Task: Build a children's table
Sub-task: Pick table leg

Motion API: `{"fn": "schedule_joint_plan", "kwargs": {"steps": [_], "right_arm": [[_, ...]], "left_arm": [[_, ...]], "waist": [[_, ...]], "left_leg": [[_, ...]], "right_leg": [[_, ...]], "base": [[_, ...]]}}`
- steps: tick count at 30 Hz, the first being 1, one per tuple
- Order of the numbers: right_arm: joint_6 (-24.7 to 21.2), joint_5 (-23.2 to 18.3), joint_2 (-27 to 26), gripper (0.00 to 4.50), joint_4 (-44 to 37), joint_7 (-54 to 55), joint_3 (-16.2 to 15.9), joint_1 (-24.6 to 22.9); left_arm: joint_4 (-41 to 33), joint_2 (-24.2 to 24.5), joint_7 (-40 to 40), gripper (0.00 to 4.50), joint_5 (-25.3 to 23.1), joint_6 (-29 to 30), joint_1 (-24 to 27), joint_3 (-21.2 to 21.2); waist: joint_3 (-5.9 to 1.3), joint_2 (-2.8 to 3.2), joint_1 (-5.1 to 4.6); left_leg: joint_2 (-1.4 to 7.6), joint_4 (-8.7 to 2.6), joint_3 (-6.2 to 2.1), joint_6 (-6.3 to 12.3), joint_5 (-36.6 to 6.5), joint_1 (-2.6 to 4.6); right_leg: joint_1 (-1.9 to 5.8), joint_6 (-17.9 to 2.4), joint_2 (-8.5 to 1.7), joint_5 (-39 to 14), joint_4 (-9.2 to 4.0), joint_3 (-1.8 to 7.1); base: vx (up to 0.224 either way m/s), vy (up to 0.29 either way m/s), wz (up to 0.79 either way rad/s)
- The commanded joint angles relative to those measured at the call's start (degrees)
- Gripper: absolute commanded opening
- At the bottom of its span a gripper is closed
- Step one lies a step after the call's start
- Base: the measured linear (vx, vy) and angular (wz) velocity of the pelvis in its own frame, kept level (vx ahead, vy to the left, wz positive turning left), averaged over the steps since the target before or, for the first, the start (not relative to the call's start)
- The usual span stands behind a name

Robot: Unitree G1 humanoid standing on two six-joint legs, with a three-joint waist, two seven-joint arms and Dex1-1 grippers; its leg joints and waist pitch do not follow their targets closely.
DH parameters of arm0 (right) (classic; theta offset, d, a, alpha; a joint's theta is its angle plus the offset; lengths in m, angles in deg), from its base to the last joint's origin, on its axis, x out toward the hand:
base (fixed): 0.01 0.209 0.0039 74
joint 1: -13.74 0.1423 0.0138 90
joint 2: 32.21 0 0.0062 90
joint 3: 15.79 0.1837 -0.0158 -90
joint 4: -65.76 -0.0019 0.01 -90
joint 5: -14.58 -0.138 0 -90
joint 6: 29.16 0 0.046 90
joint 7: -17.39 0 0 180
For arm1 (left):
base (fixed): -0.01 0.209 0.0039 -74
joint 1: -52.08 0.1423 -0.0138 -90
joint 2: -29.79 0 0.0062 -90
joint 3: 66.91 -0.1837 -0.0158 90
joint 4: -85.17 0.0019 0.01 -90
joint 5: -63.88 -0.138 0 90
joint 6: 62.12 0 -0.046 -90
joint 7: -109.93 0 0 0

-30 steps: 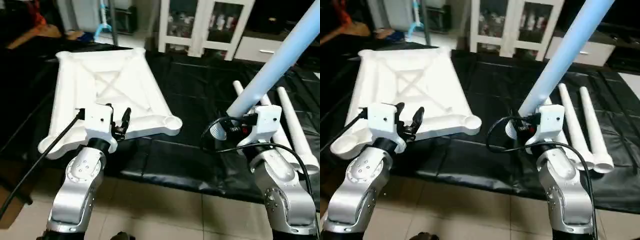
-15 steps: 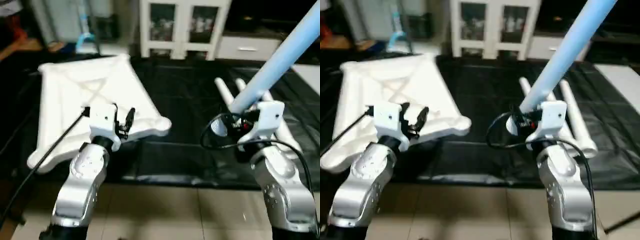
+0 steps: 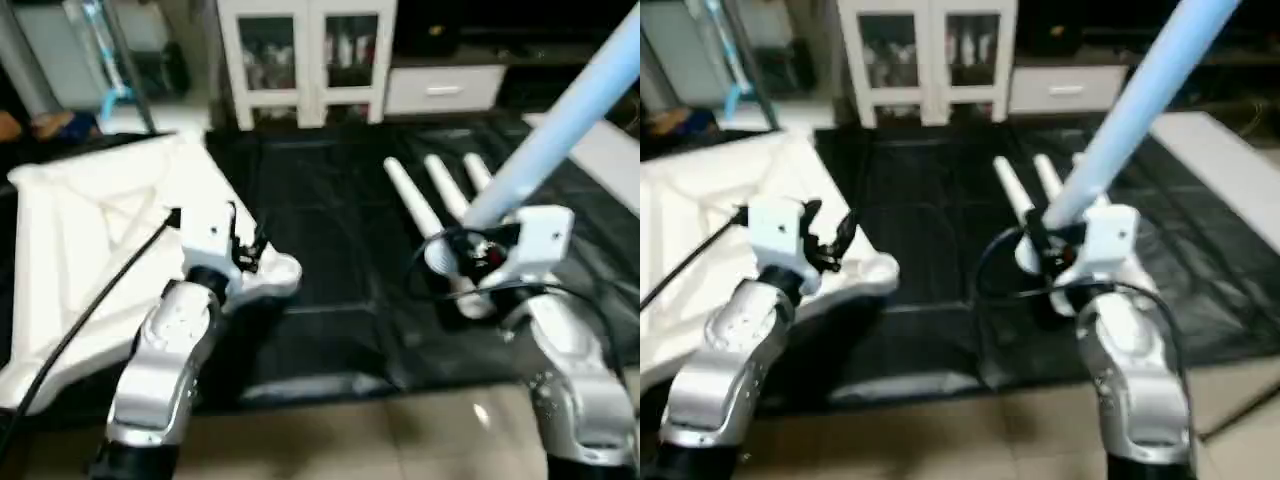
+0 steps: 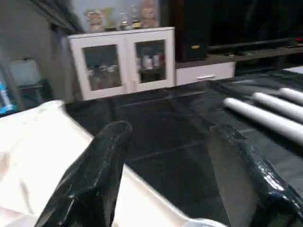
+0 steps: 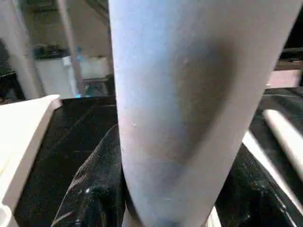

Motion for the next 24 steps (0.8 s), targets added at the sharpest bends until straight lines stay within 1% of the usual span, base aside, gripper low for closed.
{"fn": "schedule_joint_plan", "kwargs": {"steps": [1,2,3,4,5,6,7,8,9,10,11,12,13,14,15,16,17,18,19,20,21,22,23,24], "right_arm": [[-0.3,-0.2,0.3,1.87,0.1,-0.8,-1.3,0.8],[-0.4,-0.3,0.4,1.87,0.1,-1.0,-1.4,0.8],[-0.4,-0.3,0.4,1.87,0.1,-1.0,-1.4,0.8],[-0.6,-0.4,0.6,1.87,0.2,-1.3,-1.5,0.9],[-1.0,0.0,1.3,1.87,0.4,-2.1,-2.2,1.0],[-1.0,0.0,1.3,1.87,0.4,-2.1,-2.2,1.0],[-1.1,0.5,1.9,1.87,0.6,-2.9,-3.0,1.1],[-1.0,0.5,2.0,1.87,0.6,-3.0,-3.1,1.1],[-0.7,0.5,1.7,1.87,0.9,-2.7,-2.8,1.2],[-0.7,0.3,1.5,1.87,0.9,-2.4,-2.5,1.3],[-0.7,0.1,1.4,1.87,1.1,-2.3,-2.3,1.4],[-0.9,-0.5,1.7,1.87,1.5,-2.5,-1.7,1.9],[-1.0,-0.7,1.8,1.87,1.6,-2.6,-1.7,2.0],[-1.0,-0.7,1.8,1.87,1.6,-2.6,-1.7,2.0],[-1.1,-0.9,2.0,1.87,1.6,-3.0,-1.7,2.0],[-1.1,-1.4,2.4,1.87,1.7,-3.9,-1.7,2.2],[-1.1,-1.6,2.6,1.87,1.7,-4.2,-1.7,2.2],[-1.3,-2.0,2.9,1.87,1.5,-5.1,-2.0,2.2],[-1.5,-2.7,3.3,1.87,1.2,-6.0,-2.4,2.1],[-1.8,-3.2,3.5,1.87,0.9,-6.6,-2.6,2.1],[-2.0,-3.6,3.7,1.87,0.6,-7.1,-2.8,2.0],[-2.4,-3.9,3.9,1.87,0.4,-7.8,-3.0,1.9],[-2.3,-4.0,4.0,1.87,0.3,-8.4,-3.3,1.8],[-2.3,-4.0,4.0,1.87,0.3,-8.6,-3.3,1.8]], "left_arm": [[0.1,0.5,-0.1,2.93,-0.3,0.8,0.0,1.1],[0.0,0.5,0.0,2.93,-0.3,0.9,0.1,1.2],[0.0,0.5,0.0,2.93,-0.3,0.9,0.1,1.2],[0.0,0.5,0.2,2.93,-0.2,1.0,0.3,1.5],[-0.4,0.5,0.5,2.93,-0.1,1.2,0.8,1.8],[-0.4,0.5,0.5,2.93,-0.1,1.2,0.8,1.8],[-0.9,0.5,0.7,2.93,-0.1,1.3,1.3,2.1],[-1.0,0.5,0.7,2.93,-0.1,1.4,1.4,2.1],[-1.6,0.3,1.0,2.93,-0.3,1.5,1.9,2.4],[-1.8,0.3,1.1,2.93,-0.3,1.5,2.0,2.5],[-1.9,0.1,1.1,2.93,0.0,1.3,2.2,2.6],[-2.5,0.1,0.7,2.93,0.9,1.9,2.7,2.9],[-2.6,0.1,0.6,2.93,0.9,2.2,2.7,2.9],[-2.6,0.1,0.6,2.93,0.9,2.2,2.7,2.9],[-2.6,0.2,0.3,2.93,1.2,2.3,2.8,3.0],[-2.6,0.3,-0.4,2.93,1.7,2.3,3.1,3.2],[-2.7,0.4,-0.7,2.93,1.8,2.2,3.3,3.2],[-2.7,0.9,-1.8,2.93,1.9,2.3,3.8,3.0],[-2.7,1.9,-3.0,2.93,1.8,2.7,4.5,2.5],[-2.6,2.4,-3.7,2.93,1.5,3.0,4.8,2.0],[-2.4,2.9,-4.3,2.93,1.2,3.2,5.0,1.7],[-2.2,3.4,-4.7,2.93,1.0,3.5,5.3,1.2],[-2.0,3.8,-5.1,2.93,1.0,4.0,5.5,0.9],[-1.9,3.9,-5.1,2.93,1.0,4.1,5.6,0.8]], "waist": [[-4.4,0.38,-2.51],[-5.08,0.62,-3.04],[-5.35,0.19,-3.08],[-4.97,-1.03,-2.64],[-4.5,-3.74,-1.26],[-4.5,-3.74,-1.26],[-4.53,-7.63,4.13],[-4.49,-6.1,3.06],[-3.96,-5.89,3.17],[-3.94,-5.93,3.29],[-3.27,-4.61,3.0],[-2.49,-2.9,2.98],[-1.92,0.24,2.86],[-3.26,1.45,2.03],[-4.76,0.63,2.29],[-4.81,0.55,3.35],[-4.96,0.08,4.26],[-5.67,-1.09,4.65],[-5.37,-2.25,5.12],[-5.22,-3.43,5.14],[-4.2,-4.88,6.17],[-4.23,-4.21,7.22],[-3.75,-3.86,7.16],[-3.5,-3.65,6.87]], "left_leg": [[5.16,-6.29,-6.63,17.52,-2.1,8.66],[6.56,-5.78,-8.99,23.84,3.7,11.53],[9.3,-5.27,-11.4,32.94,16.2,12.57],[8.8,-5.38,-11.73,35.17,24.5,11.26],[3.26,-4.32,-8.39,27.4,18.8,7.97],[3.26,-4.32,-8.39,27.4,18.8,7.97],[-7.15,5.77,-2.26,18.11,-6.4,-6.33],[-5.36,6.81,-3.47,15.4,-4.6,-6.45],[-4.29,7.59,-3.45,8.09,-1.7,-6.58],[-3.89,6.82,-3.04,5.83,-0.6,-6.25],[-2.16,4.65,-3.11,5.13,3.4,-6.34],[0.76,-1.2,-3.41,2.77,4.6,-3.83],[2.54,-6.09,-4.79,6.49,4.0,-2.56],[4.68,-6.03,-6.9,9.85,1.4,1.53],[7.4,-4.42,-9.55,14.58,13.0,5.59],[6.23,-2.75,-9.69,15.65,38.7,4.61],[5.66,-1.73,-8.79,13.41,55.0,4.49],[3.87,-1.35,-7.61,8.21,73.7,4.96],[1.63,-1.67,-6.35,6.52,69.4,4.28],[0.29,-0.79,-5.32,6.93,59.3,3.0],[-1.77,-1.65,-2.88,7.65,32.3,-1.02],[-0.33,-2.99,-2.8,6.79,11.8,-2.03],[0.86,-4.25,-2.89,4.97,1.8,-1.54],[1.19,-4.86,-2.95,4.26,-0.8,-1.5]], "right_leg": [[-5.61,-8.7,2.08,-3.7,0.71,-0.02],[-8.45,-5.5,1.87,-3.5,3.25,0.08],[-11.74,1.8,-0.07,-4.9,6.4,1.66],[-13.63,5.0,-1.8,-2.9,7.55,3.63],[-11.52,1.4,-2.81,5.1,3.01,6.34],[-11.52,1.4,-2.81,5.1,3.01,6.34],[3.01,5.6,-8.92,9.0,-4.02,11.58],[2.7,6.6,-11.73,13.3,-3.56,10.52],[1.05,9.9,-11.12,16.4,-3.86,5.14],[1.19,8.9,-11.08,16.6,-4.7,3.52],[1.0,5.0,-11.03,8.6,-6.49,-0.58],[0.39,-3.3,-6.41,-5.6,-6.64,0.11],[0.62,-5.2,-0.65,-7.2,-4.05,-2.47],[-2.62,-5.6,1.62,-4.2,0.5,-2.12],[-7.1,-5.4,1.51,-0.3,4.21,0.65],[-8.04,-1.2,1.05,5.6,4.87,2.43],[-8.62,0.9,0.68,10.5,4.0,3.4],[-8.77,3.6,0.34,17.5,2.07,4.5],[-8.71,2.5,-0.31,20.3,-0.3,5.46],[-8.33,0.2,-1.64,23.8,-1.53,6.59],[-6.0,-3.0,-3.49,26.4,-1.8,7.4],[-4.31,-5.0,-5.31,20.0,-2.16,7.7],[-4.62,-8.7,-4.54,14.6,-2.16,7.17],[-4.61,-10.4,-3.95,12.8,-2.02,6.75]], "base": [[0.257,0.003,0.18],[0.274,-0.034,0.04],[0.206,-0.093,-0.25],[0.206,-0.093,-0.25],[0.163,-0.115,-0.34],[0.172,-0.103,-0.05],[0.172,-0.103,-0.05],[0.191,-0.069,0.25],[0.176,-0.01,0.34],[0.176,-0.01,0.34],[0.153,0.027,0.32],[0.181,0.061,0.0],[0.181,0.061,0.0],[0.219,0.097,-0.03],[0.186,0.094,0.09],[0.186,0.094,0.09],[0.126,0.076,0.05],[-0.006,0.059,0.07],[-0.006,0.059,0.07],[-0.066,0.016,0.09],[0.0,0.0,0.0],[0.0,0.0,0.0],[0.0,0.0,0.0],[-0.069,-0.016,0.06]]}}
